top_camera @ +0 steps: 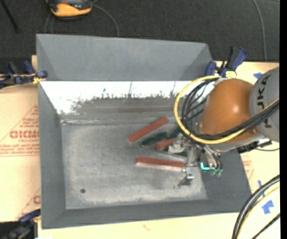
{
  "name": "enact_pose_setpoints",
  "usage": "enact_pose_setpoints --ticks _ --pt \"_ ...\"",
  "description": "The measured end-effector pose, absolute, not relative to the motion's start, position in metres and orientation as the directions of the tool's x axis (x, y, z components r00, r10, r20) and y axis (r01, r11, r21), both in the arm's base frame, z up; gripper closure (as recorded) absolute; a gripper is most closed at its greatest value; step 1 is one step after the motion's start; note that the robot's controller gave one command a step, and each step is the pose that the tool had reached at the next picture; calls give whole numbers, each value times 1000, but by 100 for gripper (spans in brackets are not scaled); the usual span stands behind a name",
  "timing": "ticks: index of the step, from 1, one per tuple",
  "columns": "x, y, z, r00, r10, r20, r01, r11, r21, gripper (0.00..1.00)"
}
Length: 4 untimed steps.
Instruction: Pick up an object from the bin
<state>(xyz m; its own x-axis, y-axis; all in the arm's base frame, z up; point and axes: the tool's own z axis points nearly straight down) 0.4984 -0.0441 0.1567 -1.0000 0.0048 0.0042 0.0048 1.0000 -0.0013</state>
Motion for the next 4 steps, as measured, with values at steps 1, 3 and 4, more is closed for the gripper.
enact_pose_setpoints --ticks 1,3,4 --pt "500 -44 160 -1000 3 -2 3 1000 -2 0" --pt "522 -51 97 -1000 23 -8 23 1000 -1 0" --pt "516 -45 101 -993 122 -1 122 993 1 0"
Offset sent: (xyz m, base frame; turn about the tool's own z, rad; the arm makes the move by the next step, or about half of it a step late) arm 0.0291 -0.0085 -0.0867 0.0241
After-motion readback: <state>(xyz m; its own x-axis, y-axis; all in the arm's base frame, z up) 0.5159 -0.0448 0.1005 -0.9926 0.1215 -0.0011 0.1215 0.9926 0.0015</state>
